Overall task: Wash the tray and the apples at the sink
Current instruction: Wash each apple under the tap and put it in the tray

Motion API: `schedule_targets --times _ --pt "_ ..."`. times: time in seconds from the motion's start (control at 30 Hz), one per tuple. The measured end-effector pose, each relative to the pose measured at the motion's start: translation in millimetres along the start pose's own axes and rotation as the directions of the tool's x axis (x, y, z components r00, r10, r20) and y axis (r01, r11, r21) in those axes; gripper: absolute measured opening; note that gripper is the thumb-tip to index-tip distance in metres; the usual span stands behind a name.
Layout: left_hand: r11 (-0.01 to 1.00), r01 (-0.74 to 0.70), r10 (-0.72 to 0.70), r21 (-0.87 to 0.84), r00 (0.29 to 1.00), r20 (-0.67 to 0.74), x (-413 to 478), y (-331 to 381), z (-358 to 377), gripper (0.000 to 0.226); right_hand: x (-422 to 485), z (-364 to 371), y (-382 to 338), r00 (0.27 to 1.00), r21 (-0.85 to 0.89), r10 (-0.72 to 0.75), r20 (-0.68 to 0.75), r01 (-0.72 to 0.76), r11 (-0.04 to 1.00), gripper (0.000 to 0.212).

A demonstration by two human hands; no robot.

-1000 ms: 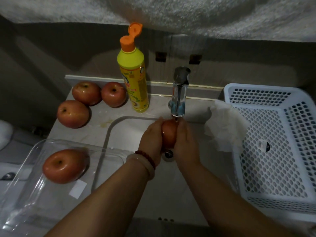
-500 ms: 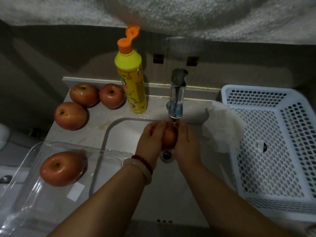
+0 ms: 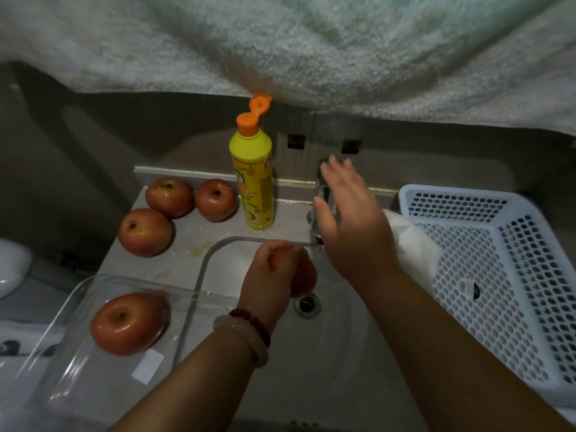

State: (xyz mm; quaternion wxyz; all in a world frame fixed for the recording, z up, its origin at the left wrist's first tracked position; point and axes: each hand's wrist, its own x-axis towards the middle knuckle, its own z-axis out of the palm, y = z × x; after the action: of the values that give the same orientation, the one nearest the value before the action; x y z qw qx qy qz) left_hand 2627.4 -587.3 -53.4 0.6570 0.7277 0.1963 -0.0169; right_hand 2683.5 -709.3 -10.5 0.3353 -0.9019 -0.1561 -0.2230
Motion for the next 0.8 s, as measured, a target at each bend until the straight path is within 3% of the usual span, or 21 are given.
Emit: schedule_targets --times 0.2,0.3,0.37,0.47,0.57,0.7,0.8 --pt "0.994 -0.039 0.042 -0.105 0.999 0.022 -8.4 9.0 -27.5 0.018 -18.8 9.0 -8.9 1.0 -0.182 0.023 0.021 -0.018 0.983 0.049" --pt "0.981 0.001 0.003 -0.192 1.0 0.023 -9.5 14.3 -41.7 0.019 -3.5 6.6 -44.1 0.994 -0.053 0.076 0.082 -0.072 0.996 0.057" --pt "0.926 0.142 -0.134 -0.351 0.99 0.048 -12.8 21.3 -50.0 0.016 12.6 9.7 -68.6 0.969 0.034 0.168 0.18 -0.177 0.984 0.066" --pt "0.861 0.251 -0.239 -0.441 0.967 0.085 -16.9 23.9 -63.0 0.02 42.6 30.3 -85.7 0.912 0.094 0.333 0.239 -0.363 0.927 0.077" --pt "0.812 0.279 -0.244 -0.512 0.96 0.135 -20.9 25.2 -74.8 0.024 63.3 57.8 -84.6 0.867 0.173 0.43 0.252 -0.478 0.861 0.081" --pt "0.869 0.246 -0.186 -0.43 0.966 0.177 -22.7 22.0 -90.3 0.061 67.8 73.5 -83.7 0.853 0.241 0.48 0.206 -0.519 0.82 0.072" --pt "0.93 0.159 -0.121 -0.332 0.984 0.132 -23.8 20.4 -98.9 0.066 51.5 66.7 -87.1 0.889 0.287 0.437 0.136 -0.458 0.841 0.057"
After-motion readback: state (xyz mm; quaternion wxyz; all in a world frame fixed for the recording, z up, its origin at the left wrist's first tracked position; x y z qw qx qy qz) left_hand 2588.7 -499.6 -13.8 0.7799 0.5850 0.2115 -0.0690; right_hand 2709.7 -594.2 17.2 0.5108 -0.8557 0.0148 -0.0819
